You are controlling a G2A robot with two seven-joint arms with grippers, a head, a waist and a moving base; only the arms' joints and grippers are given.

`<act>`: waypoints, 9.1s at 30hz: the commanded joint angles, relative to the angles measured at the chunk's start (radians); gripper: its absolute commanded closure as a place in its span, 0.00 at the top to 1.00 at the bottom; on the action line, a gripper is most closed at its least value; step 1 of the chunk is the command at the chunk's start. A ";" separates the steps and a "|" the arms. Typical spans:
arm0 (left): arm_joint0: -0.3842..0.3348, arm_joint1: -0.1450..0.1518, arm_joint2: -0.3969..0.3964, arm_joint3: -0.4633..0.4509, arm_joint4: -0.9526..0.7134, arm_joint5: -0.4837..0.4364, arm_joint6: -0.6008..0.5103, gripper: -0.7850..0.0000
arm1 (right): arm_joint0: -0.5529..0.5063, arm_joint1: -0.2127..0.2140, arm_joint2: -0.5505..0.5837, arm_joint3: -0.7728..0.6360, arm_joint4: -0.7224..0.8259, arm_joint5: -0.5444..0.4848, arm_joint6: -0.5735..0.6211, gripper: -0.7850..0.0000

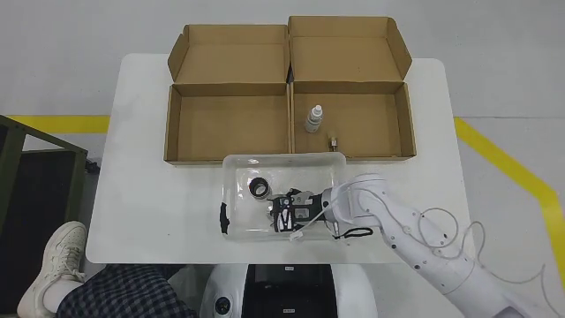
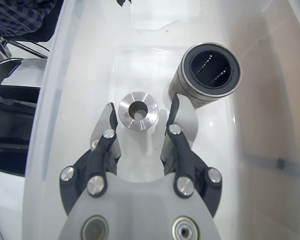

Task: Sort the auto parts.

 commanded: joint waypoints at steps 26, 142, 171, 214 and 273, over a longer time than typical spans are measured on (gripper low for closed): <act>0.000 0.000 0.000 0.000 0.000 0.000 0.000 1.00 | -0.018 0.013 0.075 -0.079 0.007 -0.053 -0.013 0.00; 0.000 0.000 0.000 0.000 0.000 0.000 0.000 1.00 | 0.342 -0.129 -0.015 0.326 0.135 0.270 -0.107 0.00; 0.000 0.000 0.000 0.000 0.000 0.000 0.000 1.00 | 0.378 -0.190 -0.049 0.407 0.064 0.269 -0.022 0.40; 0.000 0.000 0.000 0.000 0.000 0.000 0.000 1.00 | 0.022 -0.103 0.105 -0.112 -0.045 0.055 -0.007 0.56; 0.000 0.000 0.000 0.000 0.000 0.000 0.000 1.00 | 0.074 -0.139 0.040 0.080 -0.142 -0.009 -0.187 0.00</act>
